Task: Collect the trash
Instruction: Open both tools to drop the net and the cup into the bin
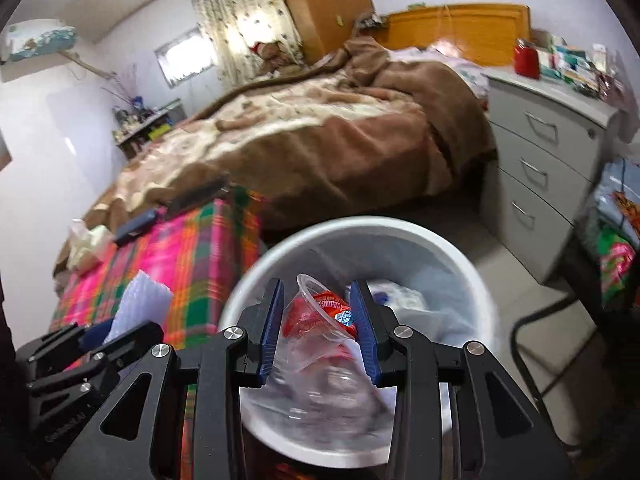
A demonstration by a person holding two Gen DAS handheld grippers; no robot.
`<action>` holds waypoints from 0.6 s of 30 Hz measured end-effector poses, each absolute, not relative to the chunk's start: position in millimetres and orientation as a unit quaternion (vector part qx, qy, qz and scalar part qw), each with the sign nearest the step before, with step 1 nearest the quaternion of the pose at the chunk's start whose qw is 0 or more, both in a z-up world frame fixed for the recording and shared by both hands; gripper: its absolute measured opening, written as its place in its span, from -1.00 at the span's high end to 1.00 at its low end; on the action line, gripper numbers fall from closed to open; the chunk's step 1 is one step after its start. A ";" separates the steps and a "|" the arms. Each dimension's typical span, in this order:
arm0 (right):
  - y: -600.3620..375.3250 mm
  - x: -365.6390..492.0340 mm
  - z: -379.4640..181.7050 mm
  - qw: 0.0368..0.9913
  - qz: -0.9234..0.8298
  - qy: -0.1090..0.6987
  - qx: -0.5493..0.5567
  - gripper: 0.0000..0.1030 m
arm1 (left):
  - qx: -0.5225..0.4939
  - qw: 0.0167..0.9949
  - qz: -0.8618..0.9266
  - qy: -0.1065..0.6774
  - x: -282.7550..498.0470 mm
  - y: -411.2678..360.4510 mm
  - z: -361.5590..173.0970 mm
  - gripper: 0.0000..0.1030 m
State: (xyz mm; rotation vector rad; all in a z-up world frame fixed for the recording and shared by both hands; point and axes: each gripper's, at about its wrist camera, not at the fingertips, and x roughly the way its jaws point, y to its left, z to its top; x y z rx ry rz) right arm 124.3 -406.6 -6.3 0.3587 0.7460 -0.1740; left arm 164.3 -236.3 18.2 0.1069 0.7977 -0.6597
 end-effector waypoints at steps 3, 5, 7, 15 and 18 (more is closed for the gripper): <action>-419.4 121.1 -13.6 0.908 -0.107 0.374 0.157 0.30 | 0.059 0.862 -0.323 0.386 162.9 -254.4 10.2 0.38; -427.0 120.8 -17.2 0.905 -0.114 0.379 0.155 0.30 | 0.064 0.856 -0.327 0.395 163.1 -266.6 3.6 0.38; -433.0 120.5 -20.2 0.904 -0.114 0.381 0.160 0.29 | 0.067 0.854 -0.329 0.397 163.4 -274.5 -0.8 0.38; -432.2 108.7 -21.0 0.907 -0.109 0.370 0.168 -0.17 | 0.061 0.859 -0.314 0.399 163.6 -282.0 -5.5 -0.04; -429.4 105.0 -19.0 0.910 -0.116 0.363 0.163 -0.17 | 0.060 0.865 -0.304 0.394 160.9 -277.8 -4.3 -0.12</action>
